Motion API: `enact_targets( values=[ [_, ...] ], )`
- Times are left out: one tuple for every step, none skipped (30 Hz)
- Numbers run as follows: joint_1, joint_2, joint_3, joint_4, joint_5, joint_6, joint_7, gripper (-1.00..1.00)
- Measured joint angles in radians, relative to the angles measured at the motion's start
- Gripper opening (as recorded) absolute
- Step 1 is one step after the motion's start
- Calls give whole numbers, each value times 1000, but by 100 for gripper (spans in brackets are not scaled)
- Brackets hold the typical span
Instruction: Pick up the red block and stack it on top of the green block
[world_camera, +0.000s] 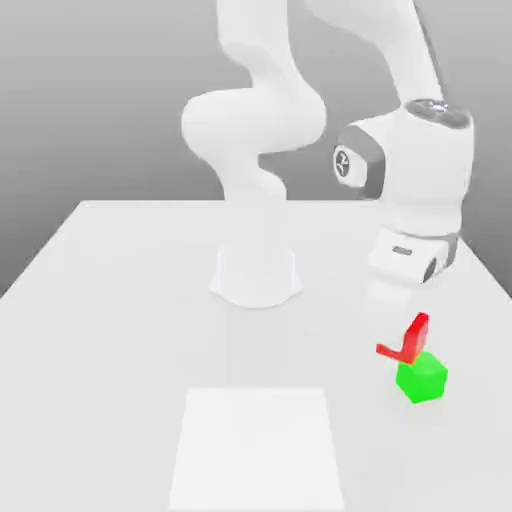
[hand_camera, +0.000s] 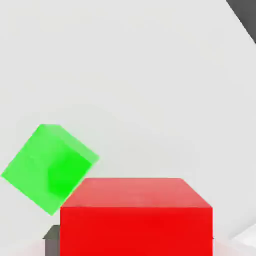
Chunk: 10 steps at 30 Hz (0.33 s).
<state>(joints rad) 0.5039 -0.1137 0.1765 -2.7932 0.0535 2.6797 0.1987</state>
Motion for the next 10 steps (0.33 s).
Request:
enact_targets(
  values=[
    [9,20,9,0,-10,20,-7,-100],
    [14,48,14,0,-23,48,-4,-100],
    [14,80,14,1,-39,79,4,-100],
    [11,115,18,2,-58,111,16,-100],
    [13,151,12,4,-81,145,31,-100],
    [15,187,2,5,-103,179,46,-100],
    [19,209,-5,6,-118,199,57,100],
    [19,209,-5,6,-118,199,57,100],
    [19,209,-5,6,-118,199,57,100],
    [19,209,-5,6,-118,199,57,100]
  ],
)
